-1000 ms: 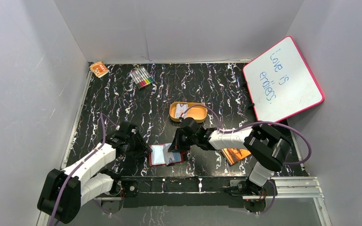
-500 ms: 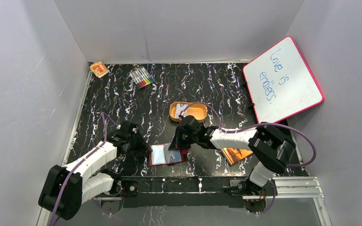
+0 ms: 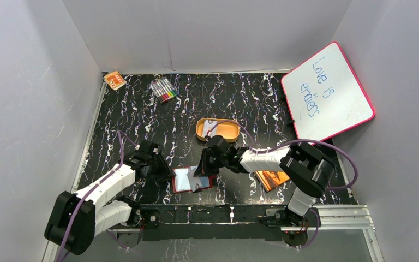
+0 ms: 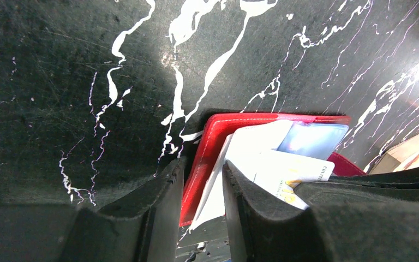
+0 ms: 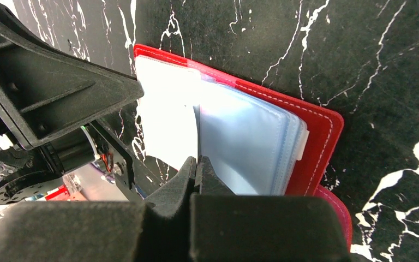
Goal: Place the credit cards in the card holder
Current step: Insert the credit card into the card holder.
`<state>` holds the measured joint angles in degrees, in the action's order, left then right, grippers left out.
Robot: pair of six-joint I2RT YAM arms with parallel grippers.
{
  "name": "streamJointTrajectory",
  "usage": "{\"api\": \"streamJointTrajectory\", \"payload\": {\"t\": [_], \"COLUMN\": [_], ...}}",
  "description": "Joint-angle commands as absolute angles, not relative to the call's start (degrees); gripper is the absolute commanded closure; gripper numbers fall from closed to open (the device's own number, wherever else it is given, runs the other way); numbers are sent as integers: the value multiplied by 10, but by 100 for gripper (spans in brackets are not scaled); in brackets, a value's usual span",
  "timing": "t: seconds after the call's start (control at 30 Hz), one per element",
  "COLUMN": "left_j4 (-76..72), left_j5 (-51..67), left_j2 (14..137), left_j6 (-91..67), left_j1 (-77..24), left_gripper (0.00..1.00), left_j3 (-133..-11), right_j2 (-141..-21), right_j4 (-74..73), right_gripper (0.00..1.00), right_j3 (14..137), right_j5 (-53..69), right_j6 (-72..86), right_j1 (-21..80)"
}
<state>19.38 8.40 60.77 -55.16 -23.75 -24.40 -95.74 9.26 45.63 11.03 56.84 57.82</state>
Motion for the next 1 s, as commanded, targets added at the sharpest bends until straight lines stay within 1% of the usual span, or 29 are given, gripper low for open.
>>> {"api": "streamJointTrajectory", "payload": {"t": [0.0, 0.23, 0.8, 0.97], "left_j4": [219, 219, 219, 237], "left_j5": [67, 67, 74, 72], "left_j2": [618, 621, 624, 612], "left_j6": [-548, -549, -553, -555], "left_j1": [-239, -239, -239, -239], "left_gripper": [69, 70, 70, 68], "left_j3": [-241, -241, -241, -255], "right_j2": [-969, -970, -1005, -1012], "right_j4": [131, 181, 229, 240], "right_gripper": [100, 100, 100, 100], "right_j3": [454, 425, 429, 422], "right_j5": [119, 85, 62, 61], "right_j6": [581, 609, 608, 612], "right_j1": [578, 576, 574, 574]}}
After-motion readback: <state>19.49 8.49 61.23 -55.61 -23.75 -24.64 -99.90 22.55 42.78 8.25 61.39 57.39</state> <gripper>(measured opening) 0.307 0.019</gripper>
